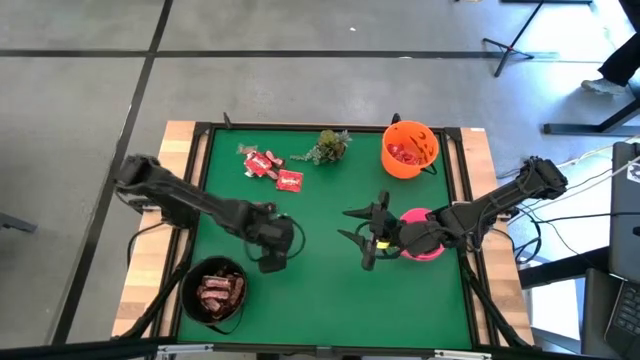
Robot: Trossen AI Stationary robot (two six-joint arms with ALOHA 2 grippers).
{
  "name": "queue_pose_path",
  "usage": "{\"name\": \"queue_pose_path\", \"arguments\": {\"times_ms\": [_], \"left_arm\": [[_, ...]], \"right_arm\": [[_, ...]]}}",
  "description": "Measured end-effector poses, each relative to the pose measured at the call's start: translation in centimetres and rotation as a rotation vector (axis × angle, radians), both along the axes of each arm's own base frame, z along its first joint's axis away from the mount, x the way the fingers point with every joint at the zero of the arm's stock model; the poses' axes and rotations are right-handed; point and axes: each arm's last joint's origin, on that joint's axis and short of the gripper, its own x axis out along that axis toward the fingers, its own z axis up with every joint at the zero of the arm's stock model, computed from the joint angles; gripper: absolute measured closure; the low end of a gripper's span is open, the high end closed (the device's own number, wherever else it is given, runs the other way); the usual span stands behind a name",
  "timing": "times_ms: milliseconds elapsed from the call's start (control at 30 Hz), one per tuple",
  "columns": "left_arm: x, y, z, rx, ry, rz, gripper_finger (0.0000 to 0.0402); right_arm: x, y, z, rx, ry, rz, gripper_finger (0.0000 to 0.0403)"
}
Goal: Sort candy
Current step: Put the red candy into the orange bucket
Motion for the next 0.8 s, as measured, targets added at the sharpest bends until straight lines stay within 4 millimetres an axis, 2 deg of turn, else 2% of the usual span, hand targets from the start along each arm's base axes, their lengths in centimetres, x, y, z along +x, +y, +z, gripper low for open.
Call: {"name": "queue_pose_path", "arguments": {"times_ms": [233,333,433,533,600,700,800], "left_arm": [[2.3,1.7,-5.8,-0.037,0.160,0.003,0.0183],[2.7,1.9,-7.6,-0.044,0.225,-0.003,0.0155],[2.9,1.8,-8.7,-0.031,0.259,-0.005,0.0145],[3.0,1.8,-9.2,-0.003,0.268,-0.002,0.0155],[3.0,1.7,-9.2,0.006,0.263,-0.016,0.0177],[2.9,1.3,-8.8,0.036,0.243,-0.041,0.0235],[2.8,1.1,-8.3,0.056,0.221,-0.046,0.0309]], "right_arm": [[0.9,0.5,-1.4,-0.017,0.047,0.024,0.0198],[1.1,0.6,-1.7,-0.022,0.058,0.024,0.0198],[1.2,0.7,-1.9,-0.025,0.063,0.024,0.0198],[1.2,0.7,-1.9,-0.023,0.060,0.024,0.0198],[1.2,0.7,-1.9,-0.024,0.061,0.024,0.0198],[1.2,0.7,-1.9,-0.024,0.061,0.024,0.0198],[1.2,0.7,-1.9,-0.024,0.061,0.024,0.0198]]}}
